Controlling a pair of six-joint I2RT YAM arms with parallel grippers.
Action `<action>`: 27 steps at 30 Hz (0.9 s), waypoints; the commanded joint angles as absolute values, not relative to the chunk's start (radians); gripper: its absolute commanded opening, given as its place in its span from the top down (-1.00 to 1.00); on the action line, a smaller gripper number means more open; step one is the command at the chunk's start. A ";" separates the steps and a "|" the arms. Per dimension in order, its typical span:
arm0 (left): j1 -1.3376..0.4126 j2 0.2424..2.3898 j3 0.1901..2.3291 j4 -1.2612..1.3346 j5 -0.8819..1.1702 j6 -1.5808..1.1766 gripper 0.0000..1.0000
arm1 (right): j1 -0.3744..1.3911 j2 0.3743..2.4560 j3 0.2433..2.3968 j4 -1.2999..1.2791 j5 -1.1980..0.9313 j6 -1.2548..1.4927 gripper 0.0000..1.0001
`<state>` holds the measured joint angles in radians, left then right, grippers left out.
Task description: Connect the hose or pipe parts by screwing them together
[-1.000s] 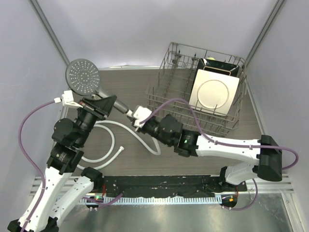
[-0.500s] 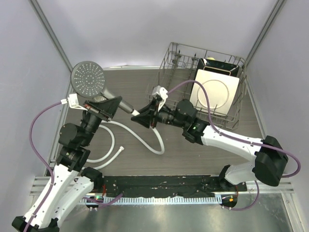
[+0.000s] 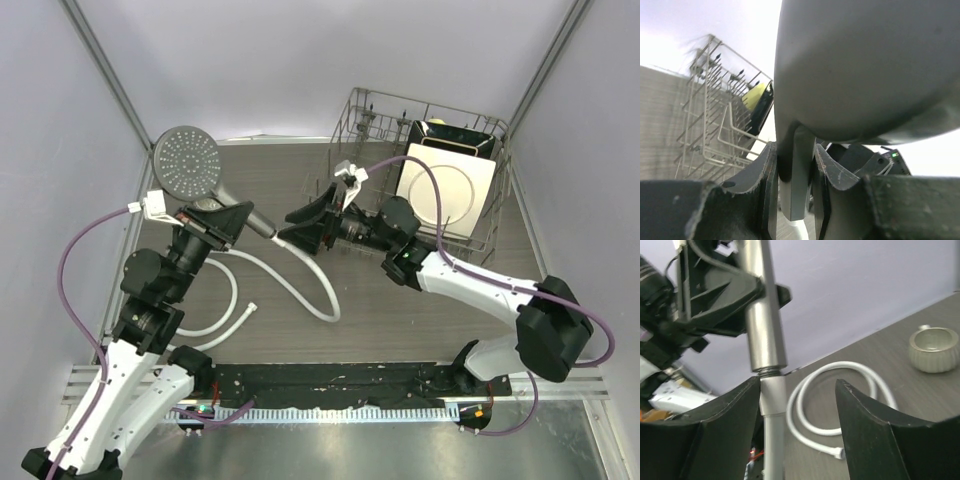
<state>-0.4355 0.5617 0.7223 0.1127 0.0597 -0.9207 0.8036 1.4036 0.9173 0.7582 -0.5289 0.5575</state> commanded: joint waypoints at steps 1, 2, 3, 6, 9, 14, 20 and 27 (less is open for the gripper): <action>-0.445 0.561 0.827 0.003 0.025 -0.859 0.99 | 0.772 1.298 0.968 0.604 -0.325 0.404 -0.37; -0.446 0.566 0.836 -0.033 0.012 -0.853 1.00 | 0.775 1.289 0.986 0.559 -0.304 0.334 -0.39; -0.445 0.577 0.857 -0.072 -0.026 -0.850 1.00 | 0.787 1.279 0.995 0.519 -0.258 0.299 -0.43; -0.445 0.601 0.900 -0.144 -0.047 -0.833 0.99 | 0.849 1.247 1.043 0.381 -0.140 0.134 -0.53; -0.446 0.626 0.917 -0.161 -0.060 -0.828 1.00 | 0.970 1.239 1.110 0.253 -0.014 -0.054 -0.60; -0.446 0.667 0.965 -0.218 -0.098 -0.830 1.00 | 1.167 1.253 1.157 0.172 0.290 -0.296 -0.71; -0.445 0.687 0.997 -0.259 -0.120 -0.831 1.00 | 1.311 1.324 1.190 0.199 0.500 -0.458 -0.75; -0.445 0.672 1.014 -0.279 -0.126 -0.851 1.00 | 1.384 1.463 1.216 0.339 0.727 -0.646 -0.68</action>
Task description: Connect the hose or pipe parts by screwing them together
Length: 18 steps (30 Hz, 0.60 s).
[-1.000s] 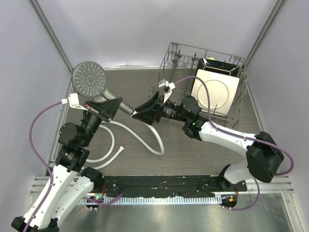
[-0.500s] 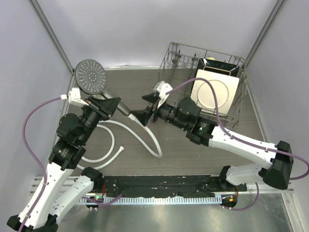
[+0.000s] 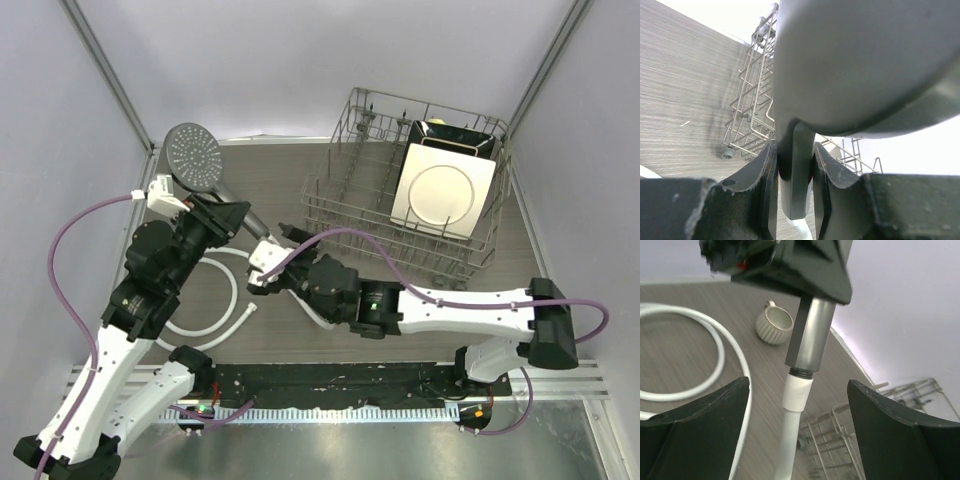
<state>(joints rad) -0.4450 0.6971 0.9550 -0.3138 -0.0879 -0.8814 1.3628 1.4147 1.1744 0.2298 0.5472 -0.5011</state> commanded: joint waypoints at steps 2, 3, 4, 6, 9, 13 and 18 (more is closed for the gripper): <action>-0.446 0.666 1.012 -0.282 -0.126 -0.856 1.00 | 1.384 1.483 1.230 0.334 0.736 -0.652 -0.61; -0.445 0.661 1.012 -0.284 -0.127 -0.856 1.00 | 1.385 1.491 1.233 0.334 0.738 -0.652 -0.60; -0.446 0.660 1.009 -0.285 -0.127 -0.857 0.99 | 1.385 1.502 1.233 0.337 0.736 -0.650 -0.57; -0.446 0.652 1.006 -0.290 -0.126 -0.862 0.99 | 1.387 1.506 1.229 0.362 0.726 -0.644 -0.37; -0.445 0.646 0.999 -0.298 -0.126 -0.870 0.99 | 1.387 1.516 1.221 0.394 0.727 -0.628 0.01; -0.446 0.627 0.977 -0.304 -0.112 -0.884 1.00 | 1.381 1.509 1.207 0.420 0.686 -0.592 0.36; -0.445 0.578 0.905 -0.227 -0.048 -0.922 1.00 | 1.298 1.433 1.154 0.418 0.445 -0.421 0.99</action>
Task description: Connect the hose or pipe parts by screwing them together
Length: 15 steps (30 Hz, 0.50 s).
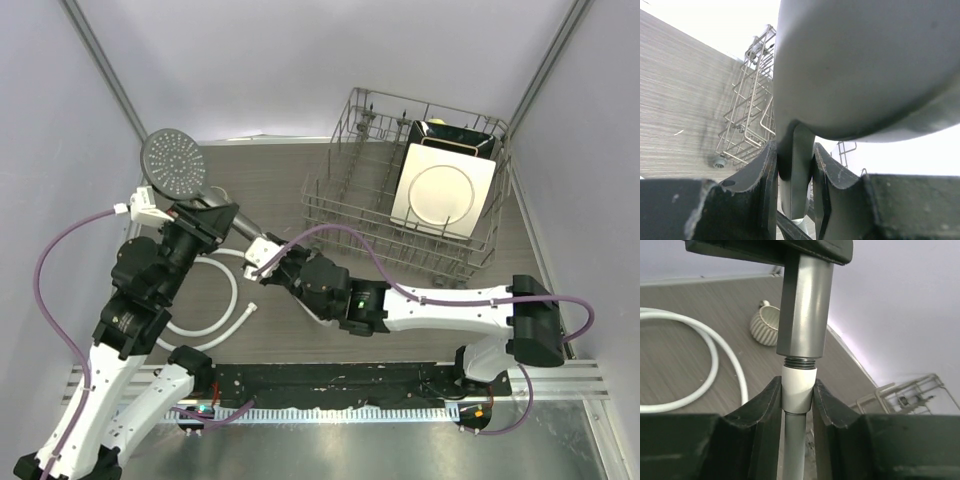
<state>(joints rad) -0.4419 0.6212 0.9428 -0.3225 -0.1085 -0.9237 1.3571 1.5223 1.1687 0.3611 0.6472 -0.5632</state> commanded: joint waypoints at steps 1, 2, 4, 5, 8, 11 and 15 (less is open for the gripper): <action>-0.446 0.572 0.890 -0.209 -0.034 -0.922 0.99 | 1.251 1.415 1.138 0.411 0.308 -0.328 0.98; -0.445 0.562 0.881 -0.196 -0.003 -0.917 1.00 | 1.229 1.376 1.126 0.416 0.245 -0.293 0.99; -0.446 0.545 0.841 -0.146 0.046 -0.896 1.00 | 1.183 1.352 1.098 0.423 0.123 -0.205 0.99; -0.446 0.528 0.825 -0.128 0.064 -0.893 1.00 | 1.145 1.342 1.098 0.414 0.041 -0.171 0.99; -0.446 0.506 0.772 -0.043 0.097 -0.897 1.00 | 1.048 1.318 1.080 0.448 -0.153 -0.033 0.98; -0.446 0.488 0.727 0.053 0.149 -0.905 1.00 | 0.990 1.307 1.054 0.504 -0.239 0.084 0.99; -0.446 0.491 0.678 0.152 0.221 -0.910 1.00 | 0.896 1.310 1.014 0.627 -0.401 0.246 0.99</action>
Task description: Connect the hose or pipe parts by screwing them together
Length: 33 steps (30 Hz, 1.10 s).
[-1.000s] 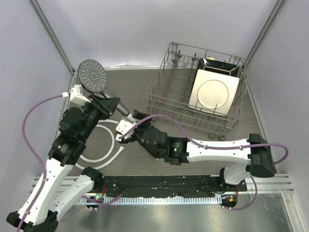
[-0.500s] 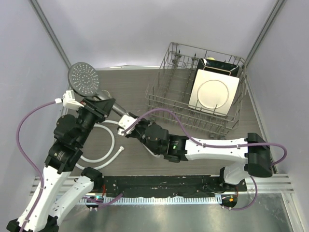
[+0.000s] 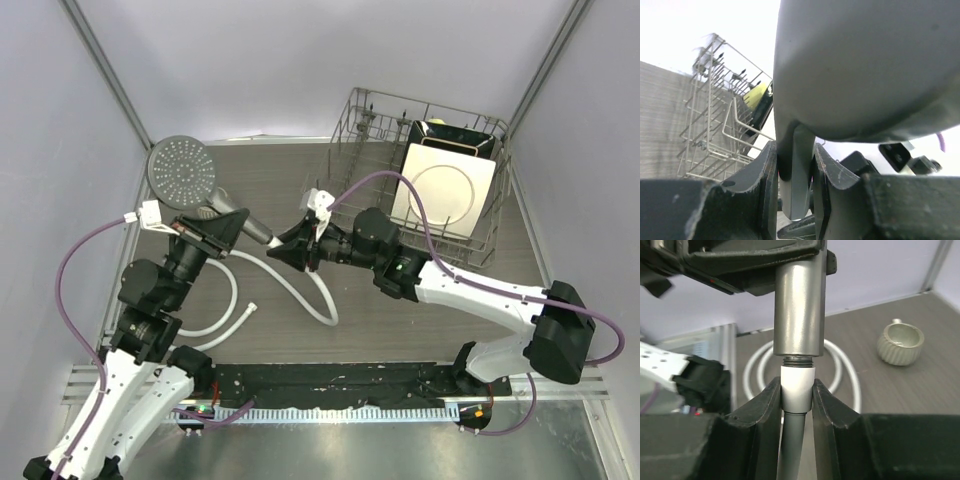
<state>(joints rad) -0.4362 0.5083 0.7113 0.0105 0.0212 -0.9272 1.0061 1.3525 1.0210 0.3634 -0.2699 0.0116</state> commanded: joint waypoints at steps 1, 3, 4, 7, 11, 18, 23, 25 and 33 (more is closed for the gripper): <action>-0.446 0.492 0.658 0.188 0.244 -0.914 1.00 | 0.881 1.325 1.009 0.649 -0.429 0.280 0.99; -0.445 0.494 0.637 0.234 0.262 -0.926 1.00 | 0.847 1.342 1.005 0.736 -0.495 0.412 0.99; -0.446 0.495 0.621 0.273 0.277 -0.927 1.00 | 0.812 1.354 0.993 0.779 -0.544 0.472 0.99; -0.445 0.492 0.595 0.325 0.287 -0.913 1.00 | 0.741 1.407 0.968 0.981 -0.623 0.685 0.99; -0.446 0.497 0.598 0.324 0.262 -0.890 1.00 | 0.710 1.457 0.982 1.068 -0.666 0.790 0.97; -0.446 0.531 0.718 0.085 0.115 -0.825 1.00 | 0.710 1.362 0.971 0.801 -0.572 0.594 0.06; -0.446 0.564 0.799 -0.033 0.034 -0.773 1.00 | 0.767 1.207 1.009 0.394 -0.304 0.264 -0.31; -0.445 0.584 0.834 -0.086 -0.020 -0.767 1.00 | 0.813 1.180 1.058 0.307 -0.178 0.134 -0.38; -0.446 0.650 0.936 -0.227 -0.107 -0.781 1.00 | 1.124 1.172 1.144 0.138 0.333 -0.270 -0.88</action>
<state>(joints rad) -0.4458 0.6361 0.8722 -0.1802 -0.0322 -0.8284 1.0359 1.1667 1.1023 0.2440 0.0265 -0.0250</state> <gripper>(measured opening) 0.296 0.939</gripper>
